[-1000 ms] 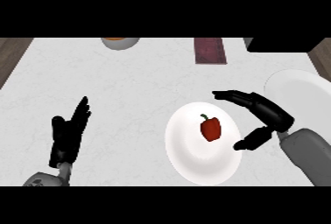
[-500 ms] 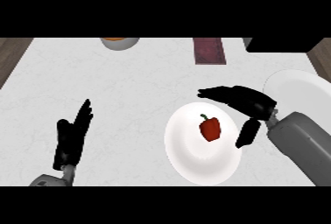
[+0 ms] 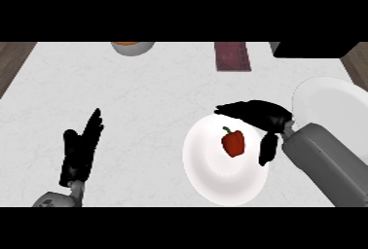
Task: Pick the bell pepper from the plate and place it in the plate
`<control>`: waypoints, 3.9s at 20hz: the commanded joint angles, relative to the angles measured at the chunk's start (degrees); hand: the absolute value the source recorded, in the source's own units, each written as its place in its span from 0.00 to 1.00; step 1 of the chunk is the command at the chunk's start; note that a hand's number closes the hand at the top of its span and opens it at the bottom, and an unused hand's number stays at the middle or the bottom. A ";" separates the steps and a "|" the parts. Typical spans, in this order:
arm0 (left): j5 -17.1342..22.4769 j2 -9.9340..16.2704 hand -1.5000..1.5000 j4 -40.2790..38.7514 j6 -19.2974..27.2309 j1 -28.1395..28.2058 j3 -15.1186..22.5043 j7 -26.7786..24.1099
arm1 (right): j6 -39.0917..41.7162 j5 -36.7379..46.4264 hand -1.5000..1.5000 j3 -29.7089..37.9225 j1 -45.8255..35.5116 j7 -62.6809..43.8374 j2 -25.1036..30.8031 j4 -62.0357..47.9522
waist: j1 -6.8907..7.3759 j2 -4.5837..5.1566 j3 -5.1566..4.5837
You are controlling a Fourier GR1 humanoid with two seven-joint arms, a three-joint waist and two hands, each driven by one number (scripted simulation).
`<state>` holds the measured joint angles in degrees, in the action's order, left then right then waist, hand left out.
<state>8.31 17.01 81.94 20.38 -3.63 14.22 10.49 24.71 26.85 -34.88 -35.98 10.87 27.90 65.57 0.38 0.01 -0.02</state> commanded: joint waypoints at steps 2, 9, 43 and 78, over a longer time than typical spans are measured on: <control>-0.86 -0.21 0.50 1.78 -1.86 2.23 -2.54 0.07 | 5.25 3.78 0.00 3.93 3.16 -1.16 0.30 5.05 | -0.33 -0.10 0.01; -4.00 -3.14 0.50 2.03 -1.79 1.93 -2.34 1.21 | 1.25 12.41 0.00 3.81 5.96 2.89 -6.10 -0.64 | -0.24 -0.07 0.02; -7.48 -5.54 0.50 4.54 -7.12 4.11 -9.55 3.17 | -19.19 21.95 1.00 26.57 20.48 14.81 -1.77 1.97 | -2.84 -0.66 -0.02; -10.96 -8.93 0.50 1.70 -10.04 1.33 -9.98 1.38 | -21.87 15.75 1.00 49.82 4.65 13.75 9.23 -22.32 | 0.81 0.29 0.05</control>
<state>-2.26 8.56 83.85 10.61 -2.55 3.88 12.84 1.46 39.51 17.39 -27.55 25.25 36.18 50.16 0.94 0.25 0.04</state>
